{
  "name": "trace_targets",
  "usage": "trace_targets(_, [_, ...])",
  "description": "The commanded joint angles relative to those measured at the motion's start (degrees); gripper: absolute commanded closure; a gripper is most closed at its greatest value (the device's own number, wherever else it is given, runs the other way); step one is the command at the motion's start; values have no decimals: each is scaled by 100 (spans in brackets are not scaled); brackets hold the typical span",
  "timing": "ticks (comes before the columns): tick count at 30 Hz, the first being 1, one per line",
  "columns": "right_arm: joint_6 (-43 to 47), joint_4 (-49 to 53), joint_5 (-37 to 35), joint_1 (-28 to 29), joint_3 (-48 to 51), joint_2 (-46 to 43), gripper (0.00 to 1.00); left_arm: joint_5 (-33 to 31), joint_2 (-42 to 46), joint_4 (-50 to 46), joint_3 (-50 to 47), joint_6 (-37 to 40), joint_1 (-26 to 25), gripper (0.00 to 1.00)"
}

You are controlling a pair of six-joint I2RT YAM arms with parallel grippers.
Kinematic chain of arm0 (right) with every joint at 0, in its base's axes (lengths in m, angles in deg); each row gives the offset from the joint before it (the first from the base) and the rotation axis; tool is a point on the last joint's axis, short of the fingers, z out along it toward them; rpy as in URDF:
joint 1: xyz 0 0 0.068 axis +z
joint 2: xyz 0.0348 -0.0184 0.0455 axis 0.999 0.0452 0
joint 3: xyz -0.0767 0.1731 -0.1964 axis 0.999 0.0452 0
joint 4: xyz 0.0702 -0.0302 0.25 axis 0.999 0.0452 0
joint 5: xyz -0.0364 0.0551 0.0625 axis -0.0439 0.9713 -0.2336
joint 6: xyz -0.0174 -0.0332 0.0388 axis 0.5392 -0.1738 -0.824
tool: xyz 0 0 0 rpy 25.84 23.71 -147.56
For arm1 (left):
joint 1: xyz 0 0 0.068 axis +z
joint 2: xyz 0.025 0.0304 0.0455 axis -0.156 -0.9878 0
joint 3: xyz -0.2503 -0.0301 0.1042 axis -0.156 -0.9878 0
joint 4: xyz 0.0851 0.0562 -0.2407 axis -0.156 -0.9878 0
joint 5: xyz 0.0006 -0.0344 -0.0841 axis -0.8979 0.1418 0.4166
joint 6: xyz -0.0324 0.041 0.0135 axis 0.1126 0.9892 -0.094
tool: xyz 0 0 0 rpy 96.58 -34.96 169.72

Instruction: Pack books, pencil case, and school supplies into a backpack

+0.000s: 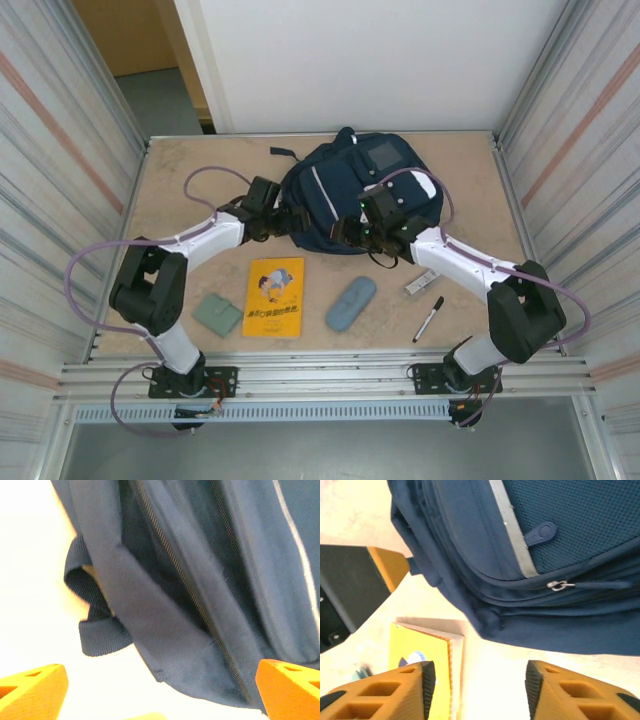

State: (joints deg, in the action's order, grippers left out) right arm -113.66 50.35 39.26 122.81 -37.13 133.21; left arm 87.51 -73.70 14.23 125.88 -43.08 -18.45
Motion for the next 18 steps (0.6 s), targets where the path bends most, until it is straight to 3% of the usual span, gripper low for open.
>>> trace_targets(1, [605,665,-356,-60,108,-525,39,11,372,-93,-159,-189,41,2])
trace_targets(6, [1202,1163,-1498,-128,814,-1600,37,323,160,-134,-23,-202,192,5])
trace_targets(9, [1503,960,-1719,-225,1616,-2392,36,375,-196,-231,347,-220,193,11])
trace_targets(14, [1882,953,-1863,-222,2486,-3676,35,215,-842,-296,846,-463,245,30])
trace_targets(18, [1960,686,-1443,-235,3081,-4417,35,519,-1246,-279,1142,-478,299,56])
